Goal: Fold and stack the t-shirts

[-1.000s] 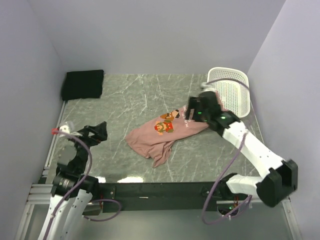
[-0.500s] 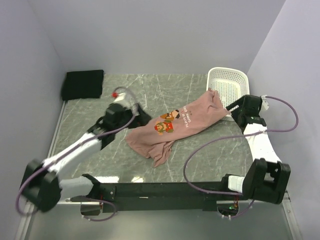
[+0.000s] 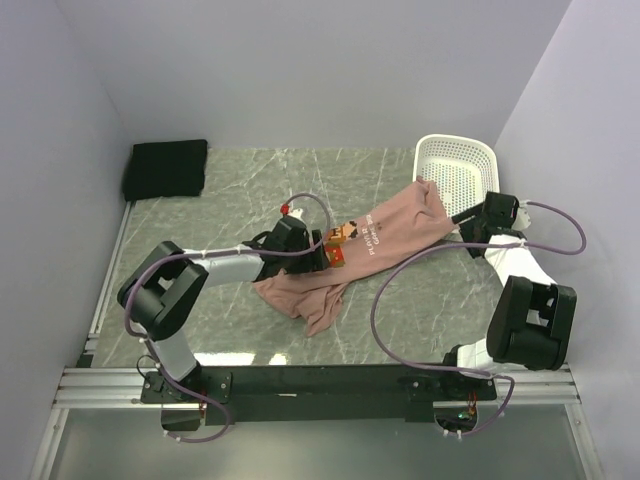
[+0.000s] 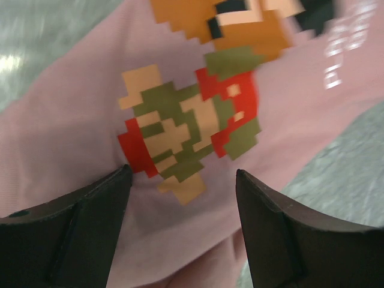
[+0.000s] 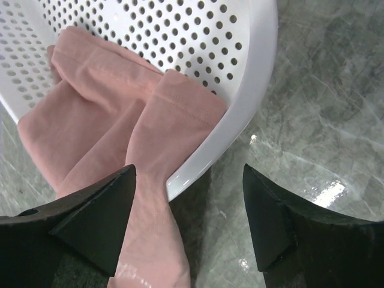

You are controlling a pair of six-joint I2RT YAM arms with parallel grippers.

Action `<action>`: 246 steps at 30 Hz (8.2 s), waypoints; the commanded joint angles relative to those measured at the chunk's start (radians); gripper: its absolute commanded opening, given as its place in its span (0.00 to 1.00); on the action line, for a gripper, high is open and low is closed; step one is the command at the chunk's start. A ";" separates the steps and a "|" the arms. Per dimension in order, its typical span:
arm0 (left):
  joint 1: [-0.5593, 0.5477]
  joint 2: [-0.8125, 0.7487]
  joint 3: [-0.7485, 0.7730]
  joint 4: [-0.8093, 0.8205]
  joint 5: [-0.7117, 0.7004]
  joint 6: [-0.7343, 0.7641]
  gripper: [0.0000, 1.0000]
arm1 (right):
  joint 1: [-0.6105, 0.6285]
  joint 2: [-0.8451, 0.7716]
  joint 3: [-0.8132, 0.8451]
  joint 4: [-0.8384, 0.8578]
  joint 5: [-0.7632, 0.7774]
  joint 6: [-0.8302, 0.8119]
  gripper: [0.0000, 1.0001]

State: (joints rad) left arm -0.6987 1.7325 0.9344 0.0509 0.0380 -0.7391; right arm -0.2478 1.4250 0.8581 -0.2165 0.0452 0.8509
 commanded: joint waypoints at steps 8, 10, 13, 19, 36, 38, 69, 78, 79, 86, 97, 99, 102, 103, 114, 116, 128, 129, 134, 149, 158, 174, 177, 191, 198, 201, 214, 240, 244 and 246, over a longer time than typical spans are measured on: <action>0.123 -0.203 -0.320 -0.048 -0.036 -0.152 0.73 | -0.041 0.071 0.097 0.006 0.145 0.028 0.38; 0.195 -0.286 -0.353 -0.100 -0.035 -0.140 0.73 | -0.056 0.083 0.123 -0.009 0.160 0.030 0.31; 0.269 -0.381 -0.393 -0.166 -0.071 -0.123 0.73 | -0.079 0.101 0.166 -0.027 0.188 0.037 0.25; 0.315 -0.478 -0.413 -0.240 -0.135 -0.164 0.73 | -0.140 0.138 0.252 -0.073 0.216 0.068 0.08; 0.370 -0.634 -0.382 -0.375 -0.179 -0.171 0.80 | -0.197 0.161 0.199 0.037 0.211 0.257 0.00; 0.369 -0.683 -0.353 -0.414 -0.181 -0.169 0.82 | -0.197 0.170 0.193 0.067 0.214 0.295 0.00; 0.369 -1.028 -0.253 -0.641 -0.159 -0.077 0.93 | -0.030 -0.081 0.072 0.148 0.119 -0.012 0.92; 0.302 -0.996 -0.358 -0.688 -0.092 -0.203 0.90 | 0.430 -0.310 -0.091 0.065 -0.022 -0.193 0.77; 0.283 -0.981 -0.365 -0.674 -0.108 -0.241 0.89 | 0.462 -0.307 -0.103 0.060 -0.078 -0.211 0.76; 0.219 -0.892 -0.480 -0.499 -0.211 -0.378 0.75 | 0.568 -0.215 -0.217 0.103 -0.270 -0.245 0.74; 0.361 -0.538 -0.407 -0.284 -0.333 -0.307 0.59 | 0.476 0.113 -0.142 0.167 -0.277 -0.279 0.72; 0.413 -0.452 -0.340 -0.263 -0.313 -0.284 0.59 | 0.463 0.178 -0.093 0.161 -0.277 -0.279 0.71; 0.455 -0.289 -0.222 -0.256 -0.308 -0.230 0.60 | 0.429 0.260 -0.016 0.144 -0.292 -0.279 0.70; 0.467 -0.216 -0.188 -0.260 -0.303 -0.203 0.60 | 0.424 0.276 0.001 0.141 -0.292 -0.273 0.70; 0.504 -0.197 0.101 -0.376 -0.363 -0.012 0.88 | 0.435 0.220 0.203 0.043 -0.269 -0.329 0.72; 0.475 -0.287 0.058 -0.426 -0.378 -0.034 0.89 | 0.449 0.142 0.173 0.013 -0.245 -0.342 0.73; 0.012 -0.606 -0.248 -0.799 -0.372 -0.436 0.80 | 0.581 -0.266 -0.097 -0.158 -0.079 -0.375 0.73; -0.019 -0.616 -0.262 -0.804 -0.369 -0.483 0.78 | 0.588 -0.287 -0.106 -0.173 -0.070 -0.378 0.73; -0.160 -0.571 -0.280 -0.795 -0.368 -0.572 0.72 | 0.604 -0.377 -0.168 -0.198 -0.051 -0.368 0.73; -0.243 -0.355 -0.194 -0.789 -0.349 -0.577 0.63 | 0.608 -0.379 -0.215 -0.189 -0.056 -0.375 0.73; -0.252 -0.262 -0.187 -0.830 -0.270 -0.565 0.59 | 0.608 -0.370 -0.225 -0.167 -0.057 -0.372 0.73; -0.210 -0.436 0.001 -1.088 -0.499 -0.537 0.01 | 0.572 -0.258 -0.182 -0.233 0.070 -0.369 0.74; -0.141 -0.543 0.078 -1.166 -0.535 -0.482 0.01 | 0.503 -0.233 -0.185 -0.198 0.067 -0.340 0.74; -0.018 -0.752 0.227 -1.185 -0.507 -0.301 0.01 | 0.211 -0.083 -0.235 0.104 -0.128 -0.102 0.78; 0.013 -0.765 0.274 -1.188 -0.517 -0.260 0.01 | 0.208 0.064 -0.214 0.138 -0.107 -0.056 0.63; 0.022 -0.772 0.294 -1.204 -0.532 -0.250 0.01 | 0.208 0.065 -0.203 0.129 -0.078 -0.053 0.53; 0.038 -0.857 0.390 -1.369 -0.676 -0.237 0.01 | 0.196 -0.178 0.136 -0.357 0.130 -0.335 0.47; 0.051 -0.821 0.228 -1.129 -0.589 -0.169 0.02 | 0.199 -0.071 -0.241 -0.041 -0.251 -0.218 0.63; 0.054 -0.829 0.222 -1.128 -0.601 -0.167 0.01 | 0.202 -0.028 -0.261 0.015 -0.281 -0.190 0.57; 0.056 -0.834 0.216 -1.126 -0.622 -0.167 0.01 | 0.199 -0.008 -0.260 0.040 -0.280 -0.193 0.44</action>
State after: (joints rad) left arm -0.6491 0.9184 1.1584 -1.1042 -0.5465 -0.9272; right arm -0.0467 1.3861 0.6147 -0.2539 -0.2127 0.6342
